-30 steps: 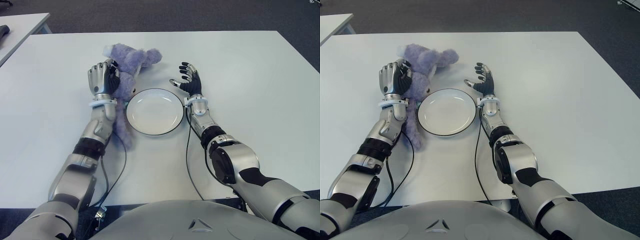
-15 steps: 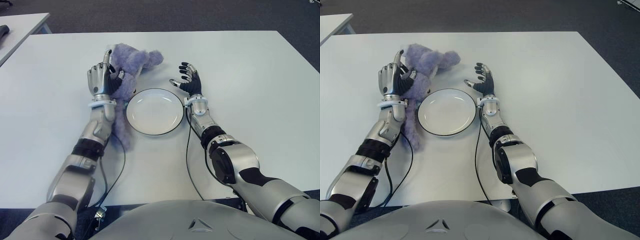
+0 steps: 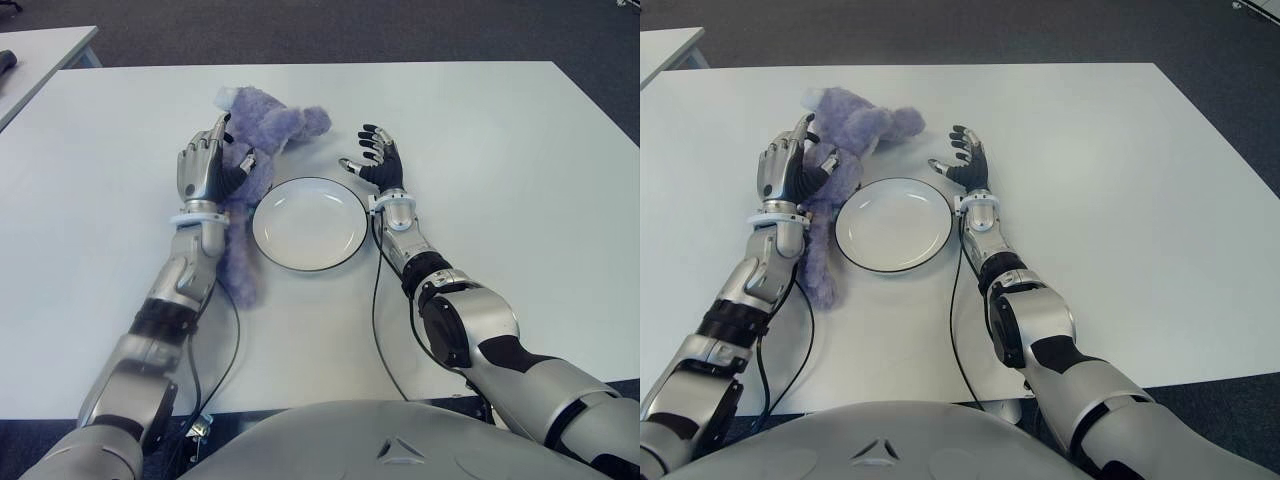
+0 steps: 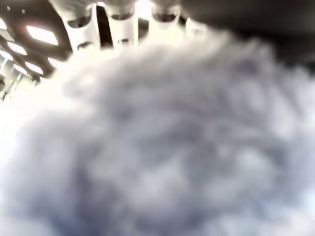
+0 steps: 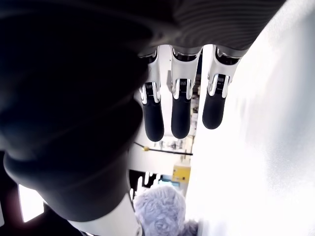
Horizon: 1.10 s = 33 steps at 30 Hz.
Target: Put the doll into the plate.
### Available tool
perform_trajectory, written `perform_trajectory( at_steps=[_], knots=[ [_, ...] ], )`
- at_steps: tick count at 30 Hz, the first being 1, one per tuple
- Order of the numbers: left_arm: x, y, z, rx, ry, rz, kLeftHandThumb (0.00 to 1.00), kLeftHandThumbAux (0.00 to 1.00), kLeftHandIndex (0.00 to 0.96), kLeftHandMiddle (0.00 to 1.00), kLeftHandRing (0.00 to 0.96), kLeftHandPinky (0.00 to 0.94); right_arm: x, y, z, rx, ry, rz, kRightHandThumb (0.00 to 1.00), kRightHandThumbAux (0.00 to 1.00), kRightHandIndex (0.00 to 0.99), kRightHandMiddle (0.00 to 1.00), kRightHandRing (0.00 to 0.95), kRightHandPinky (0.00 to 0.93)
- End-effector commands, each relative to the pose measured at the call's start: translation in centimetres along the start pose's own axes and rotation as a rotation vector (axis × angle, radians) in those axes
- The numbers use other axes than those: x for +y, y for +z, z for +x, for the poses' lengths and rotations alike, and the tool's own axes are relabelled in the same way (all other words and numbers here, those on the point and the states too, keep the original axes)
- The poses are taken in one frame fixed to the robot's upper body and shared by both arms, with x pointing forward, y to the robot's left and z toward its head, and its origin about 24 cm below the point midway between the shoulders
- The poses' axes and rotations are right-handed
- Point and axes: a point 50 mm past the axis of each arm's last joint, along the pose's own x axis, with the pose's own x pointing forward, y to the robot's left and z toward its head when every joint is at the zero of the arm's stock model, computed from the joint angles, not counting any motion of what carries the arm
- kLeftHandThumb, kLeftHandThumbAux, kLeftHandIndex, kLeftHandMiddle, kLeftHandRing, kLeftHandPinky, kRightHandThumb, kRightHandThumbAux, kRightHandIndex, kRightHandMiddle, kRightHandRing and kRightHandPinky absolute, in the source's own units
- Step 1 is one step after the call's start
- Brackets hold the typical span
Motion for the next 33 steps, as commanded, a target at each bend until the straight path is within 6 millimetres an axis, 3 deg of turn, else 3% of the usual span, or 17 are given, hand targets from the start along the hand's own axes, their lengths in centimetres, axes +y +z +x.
perform_trajectory(
  at_steps=[1, 4, 7, 14, 33],
  knots=[
    [0.4, 0.1, -2.0, 0.032, -0.124, -0.028, 0.314, 0.296, 0.000, 0.034, 0.188, 0.328, 0.2, -9.3, -7.1, 0.424, 0.022, -0.029, 0.152, 0.972, 0.170, 0.238, 0.213, 0.222],
    [1.3, 1.4, -2.5, 0.021, -0.149, -0.050, 0.292, 0.297, 0.000, 0.019, 0.167, 0.302, 0.2, -9.3, -7.1, 0.424, 0.023, -0.028, 0.163, 0.976, 0.169, 0.237, 0.212, 0.220],
    [1.3, 1.3, -2.6, 0.032, -0.177, -0.067, 0.290, 0.298, 0.000, 0.015, 0.153, 0.273, 0.2, -9.3, -7.1, 0.422, 0.023, -0.034, 0.188, 0.978, 0.172, 0.238, 0.211, 0.219],
    [1.9, 2.0, -3.1, 0.044, -0.258, -0.101, 0.274, 0.302, 0.000, 0.000, 0.076, 0.112, 0.1, -9.3, -7.1, 0.419, 0.024, -0.050, 0.237, 0.980, 0.178, 0.239, 0.210, 0.217],
    [3.6, 3.3, -4.1, 0.050, -0.478, -0.097, 0.215, 0.312, 0.000, 0.000, 0.028, 0.055, 0.2, -9.3, -7.2, 0.410, 0.032, -0.052, 0.271, 0.971, 0.176, 0.240, 0.213, 0.219]
  ],
)
